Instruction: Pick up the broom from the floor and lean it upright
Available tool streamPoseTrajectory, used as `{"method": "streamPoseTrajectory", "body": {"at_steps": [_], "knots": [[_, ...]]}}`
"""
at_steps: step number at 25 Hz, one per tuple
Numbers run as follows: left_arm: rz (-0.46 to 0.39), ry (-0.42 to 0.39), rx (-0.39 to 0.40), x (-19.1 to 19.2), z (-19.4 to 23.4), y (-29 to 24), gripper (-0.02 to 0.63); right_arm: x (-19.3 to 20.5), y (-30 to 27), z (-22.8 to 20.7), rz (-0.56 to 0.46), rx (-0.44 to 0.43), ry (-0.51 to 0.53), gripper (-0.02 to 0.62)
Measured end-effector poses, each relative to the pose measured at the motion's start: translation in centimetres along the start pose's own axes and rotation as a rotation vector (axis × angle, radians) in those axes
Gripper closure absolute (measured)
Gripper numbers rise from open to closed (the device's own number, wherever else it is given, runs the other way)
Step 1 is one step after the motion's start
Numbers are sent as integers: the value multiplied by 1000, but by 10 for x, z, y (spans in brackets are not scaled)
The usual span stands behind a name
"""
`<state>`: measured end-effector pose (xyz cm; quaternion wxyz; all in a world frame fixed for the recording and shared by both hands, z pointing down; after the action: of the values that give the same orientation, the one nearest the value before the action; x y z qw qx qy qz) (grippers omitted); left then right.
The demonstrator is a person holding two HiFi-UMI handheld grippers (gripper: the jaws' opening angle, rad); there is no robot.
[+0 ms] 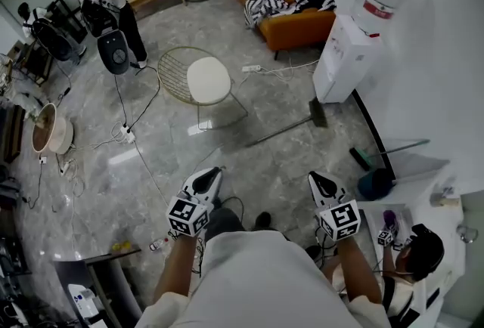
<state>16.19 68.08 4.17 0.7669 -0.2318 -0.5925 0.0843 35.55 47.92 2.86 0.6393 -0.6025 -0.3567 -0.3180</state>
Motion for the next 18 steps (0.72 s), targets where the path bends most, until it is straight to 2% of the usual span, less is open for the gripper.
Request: {"method": "streamPoseTrajectory", "body": {"at_steps": [4, 10, 18], "knots": [[7, -6, 6, -2, 2, -6, 574, 2, -4, -2, 6, 4, -6, 595], [32, -14, 37, -5, 17, -24, 574, -8, -16, -15, 6, 54, -34, 594], [60, -27, 105, -28, 54, -82, 574, -22, -55, -47, 38, 107, -88, 594]]}}
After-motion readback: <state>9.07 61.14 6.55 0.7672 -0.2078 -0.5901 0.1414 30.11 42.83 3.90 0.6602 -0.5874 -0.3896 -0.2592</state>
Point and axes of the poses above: the fingertips, and each gripper's own axes: y backward along the fingers, z to its left, x out of its underside, the point moved 3 cm from there along y, backward along the fingers, and after that the axes turned 10 degrees about z, right-handed, at the moved point
